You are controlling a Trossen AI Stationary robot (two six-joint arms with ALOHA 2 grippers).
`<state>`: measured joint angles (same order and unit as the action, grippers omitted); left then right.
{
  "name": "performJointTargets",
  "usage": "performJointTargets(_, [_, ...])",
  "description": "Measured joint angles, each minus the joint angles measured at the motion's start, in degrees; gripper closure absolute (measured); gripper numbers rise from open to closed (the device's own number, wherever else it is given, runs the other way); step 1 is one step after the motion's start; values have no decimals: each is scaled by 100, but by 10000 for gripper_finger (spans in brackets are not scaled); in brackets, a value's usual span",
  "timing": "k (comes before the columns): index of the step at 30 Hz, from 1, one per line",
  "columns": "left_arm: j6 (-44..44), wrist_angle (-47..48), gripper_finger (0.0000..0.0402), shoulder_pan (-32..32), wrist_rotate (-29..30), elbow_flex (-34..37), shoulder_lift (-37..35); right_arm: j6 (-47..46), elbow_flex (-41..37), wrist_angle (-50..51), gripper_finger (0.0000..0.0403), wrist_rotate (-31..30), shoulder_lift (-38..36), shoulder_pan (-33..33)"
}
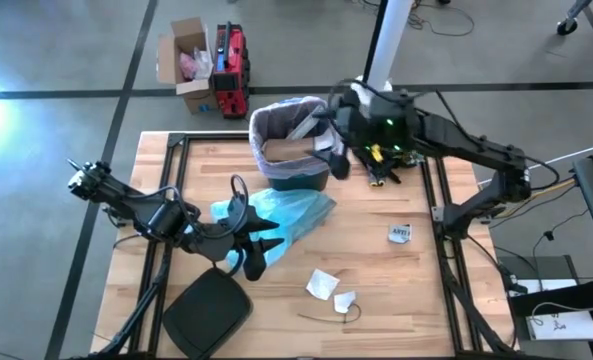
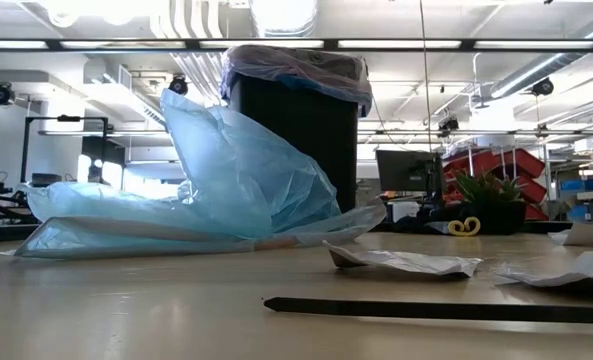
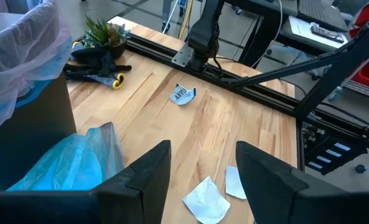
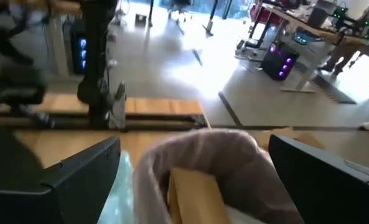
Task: Place trash/remove bag and relplace
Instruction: Put the white paper into the trash bin
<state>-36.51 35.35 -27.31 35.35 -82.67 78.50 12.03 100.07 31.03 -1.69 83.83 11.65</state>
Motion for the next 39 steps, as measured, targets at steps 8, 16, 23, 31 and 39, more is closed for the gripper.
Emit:
performJointTargets(8, [513, -17, 234, 12, 0, 20, 257, -402, 0, 1615, 9, -417, -343, -1310])
performJointTargets(16, [731, 3, 253, 74, -12, 23, 484, -793, -830, 2578, 9, -881, -199, -2696])
performJointTargets(23, [756, 122, 268, 57, -166, 31, 581, -1309, -1991, 2520, 9, -853, 63, -3629])
performJointTargets(31, [783, 102, 280, -19, -511, 302, 685, -2004, -2732, 1420, 9, -603, 1052, -4527])
performJointTargets(39, [391, -730, 287, -248, -1042, 1237, 689, -2502, -2686, 870, 24, -573, 2234, -4769])
